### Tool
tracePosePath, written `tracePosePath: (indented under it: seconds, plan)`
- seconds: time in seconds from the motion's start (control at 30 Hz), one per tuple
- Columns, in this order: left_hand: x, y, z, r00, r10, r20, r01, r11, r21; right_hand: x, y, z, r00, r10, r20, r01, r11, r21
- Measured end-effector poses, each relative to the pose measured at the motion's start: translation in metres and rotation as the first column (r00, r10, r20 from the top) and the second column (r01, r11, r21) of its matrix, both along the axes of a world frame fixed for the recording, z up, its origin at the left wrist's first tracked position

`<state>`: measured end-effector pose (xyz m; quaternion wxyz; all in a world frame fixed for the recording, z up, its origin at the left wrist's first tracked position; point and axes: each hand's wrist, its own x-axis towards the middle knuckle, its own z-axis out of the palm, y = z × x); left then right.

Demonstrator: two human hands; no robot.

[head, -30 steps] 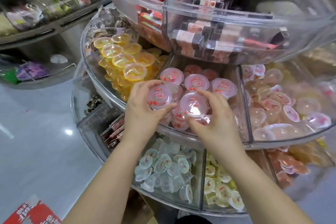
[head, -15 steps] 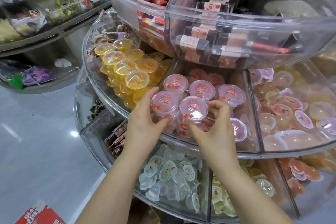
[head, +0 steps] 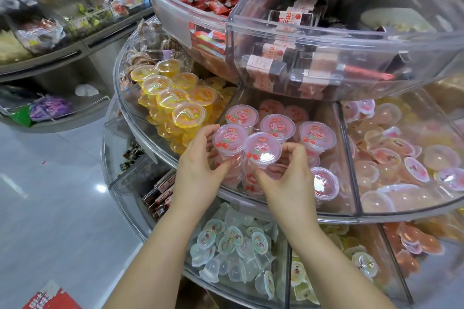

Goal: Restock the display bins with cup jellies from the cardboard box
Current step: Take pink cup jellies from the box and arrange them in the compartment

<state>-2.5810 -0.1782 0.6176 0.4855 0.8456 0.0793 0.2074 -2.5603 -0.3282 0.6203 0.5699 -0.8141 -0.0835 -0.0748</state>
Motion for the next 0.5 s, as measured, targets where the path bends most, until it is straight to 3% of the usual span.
tracePosePath:
  seconds: [0.4, 0.5]
  plan:
    - [-0.022, 0.001, 0.000, 0.998, 0.065, 0.018, -0.062, 0.991, -0.116, -0.020, -0.016, 0.005, 0.998, 0.007, -0.060, -0.008, 1.000, -0.017]
    - [-0.048, 0.003, 0.001, 0.991, 0.130, 0.017, -0.125, 0.975, -0.182, -0.040, -0.016, 0.011, 1.000, 0.018, 0.003, -0.017, 0.998, -0.055]
